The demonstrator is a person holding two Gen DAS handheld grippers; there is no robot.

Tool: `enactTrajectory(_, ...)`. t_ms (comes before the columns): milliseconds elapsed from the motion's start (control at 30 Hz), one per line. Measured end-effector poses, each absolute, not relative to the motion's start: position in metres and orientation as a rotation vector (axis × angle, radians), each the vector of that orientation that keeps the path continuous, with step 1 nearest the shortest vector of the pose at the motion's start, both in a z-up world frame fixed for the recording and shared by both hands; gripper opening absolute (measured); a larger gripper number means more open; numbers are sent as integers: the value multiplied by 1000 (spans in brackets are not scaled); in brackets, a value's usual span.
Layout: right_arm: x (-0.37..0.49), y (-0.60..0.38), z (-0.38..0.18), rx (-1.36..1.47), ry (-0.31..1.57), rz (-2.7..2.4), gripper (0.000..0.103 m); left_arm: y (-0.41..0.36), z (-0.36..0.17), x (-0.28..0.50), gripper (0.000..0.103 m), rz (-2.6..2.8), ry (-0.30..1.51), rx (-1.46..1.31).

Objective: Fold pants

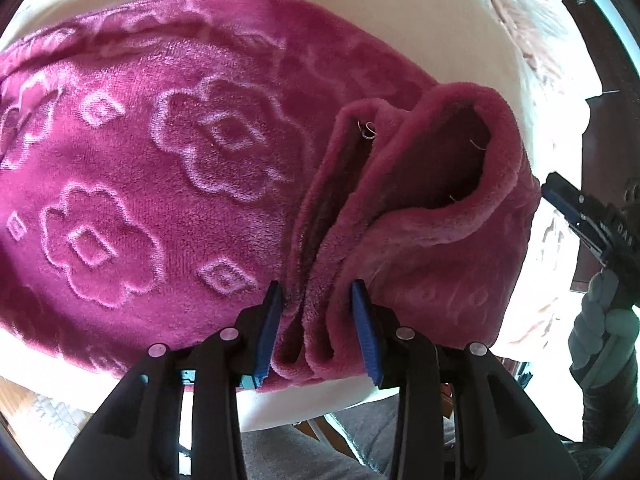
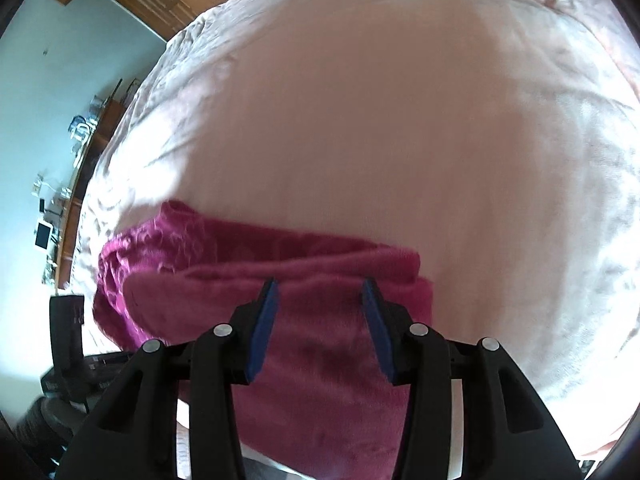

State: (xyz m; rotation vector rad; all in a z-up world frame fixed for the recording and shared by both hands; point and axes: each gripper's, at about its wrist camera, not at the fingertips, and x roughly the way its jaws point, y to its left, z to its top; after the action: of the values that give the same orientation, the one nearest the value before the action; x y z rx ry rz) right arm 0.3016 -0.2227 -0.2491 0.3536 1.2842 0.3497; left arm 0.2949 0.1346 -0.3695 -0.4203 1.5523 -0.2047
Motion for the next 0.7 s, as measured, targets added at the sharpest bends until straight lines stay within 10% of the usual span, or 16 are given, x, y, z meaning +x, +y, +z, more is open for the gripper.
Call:
enactTrajectory(200, 320, -192, -282, 226, 1326, 360, 46, 125, -374, 295, 55, -138, 1568, -400)
enactTrajectory(700, 302, -124, -230, 150, 1231, 573, 46, 112, -366, 277, 56, -98, 1559, -372)
